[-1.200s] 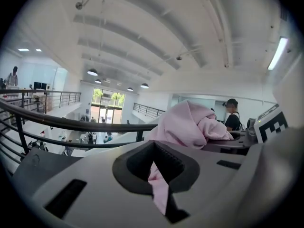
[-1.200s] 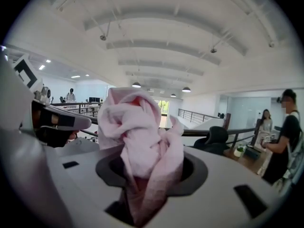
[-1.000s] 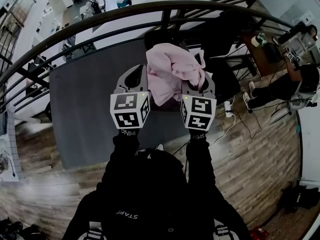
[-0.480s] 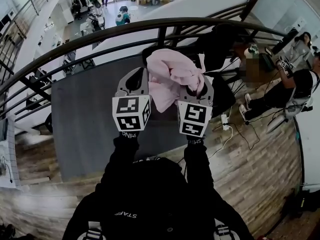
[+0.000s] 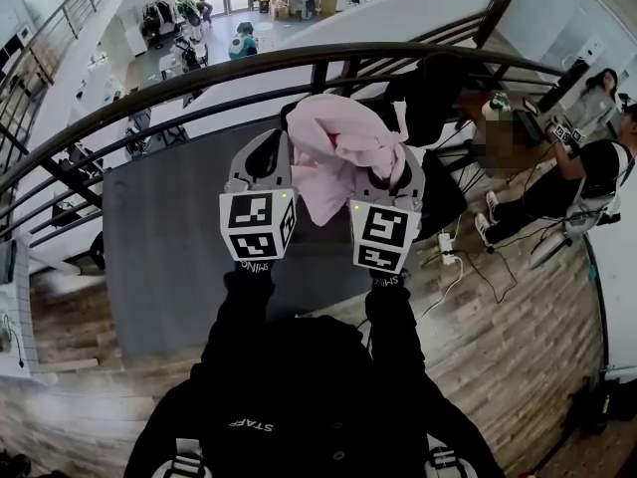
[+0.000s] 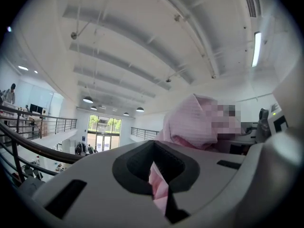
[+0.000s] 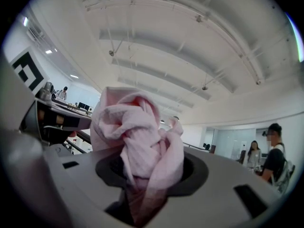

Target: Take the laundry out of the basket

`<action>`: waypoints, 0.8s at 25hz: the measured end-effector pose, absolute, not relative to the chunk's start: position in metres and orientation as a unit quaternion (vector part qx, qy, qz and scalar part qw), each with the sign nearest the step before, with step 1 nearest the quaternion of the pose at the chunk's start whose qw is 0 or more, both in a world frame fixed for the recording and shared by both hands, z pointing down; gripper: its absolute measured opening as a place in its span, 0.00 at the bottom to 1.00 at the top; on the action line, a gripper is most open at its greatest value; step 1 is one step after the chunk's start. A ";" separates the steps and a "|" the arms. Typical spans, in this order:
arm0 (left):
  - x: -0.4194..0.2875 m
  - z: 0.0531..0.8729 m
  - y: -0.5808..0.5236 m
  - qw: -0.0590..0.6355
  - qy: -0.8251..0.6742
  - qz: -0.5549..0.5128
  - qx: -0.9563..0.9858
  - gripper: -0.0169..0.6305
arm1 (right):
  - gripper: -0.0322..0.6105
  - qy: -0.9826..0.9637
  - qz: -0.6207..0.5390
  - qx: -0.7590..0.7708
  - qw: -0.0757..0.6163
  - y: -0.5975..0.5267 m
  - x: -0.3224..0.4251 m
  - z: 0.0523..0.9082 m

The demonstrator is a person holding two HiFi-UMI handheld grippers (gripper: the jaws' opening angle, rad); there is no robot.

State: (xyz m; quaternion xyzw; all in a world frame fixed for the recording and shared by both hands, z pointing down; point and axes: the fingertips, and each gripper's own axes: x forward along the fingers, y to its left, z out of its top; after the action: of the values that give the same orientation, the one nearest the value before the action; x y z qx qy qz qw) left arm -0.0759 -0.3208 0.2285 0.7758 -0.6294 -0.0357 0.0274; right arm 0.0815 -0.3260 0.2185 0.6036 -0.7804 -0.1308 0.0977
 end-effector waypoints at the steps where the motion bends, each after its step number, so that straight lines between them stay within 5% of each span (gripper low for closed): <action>1: -0.075 0.228 -0.321 0.024 -0.630 -0.034 0.776 0.03 | 0.35 -0.779 -0.134 0.605 0.097 -0.326 0.082 0.218; 20: -0.074 0.234 -0.321 0.025 -0.629 -0.026 0.777 0.03 | 0.35 -0.777 -0.126 0.611 0.089 -0.325 0.088 0.220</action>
State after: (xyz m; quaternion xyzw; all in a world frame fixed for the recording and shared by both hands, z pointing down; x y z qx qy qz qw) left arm -0.0736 -0.3213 0.2343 0.7767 -0.6288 -0.0258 0.0248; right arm 0.0879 -0.3249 0.2204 0.6108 -0.7766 -0.1260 0.0890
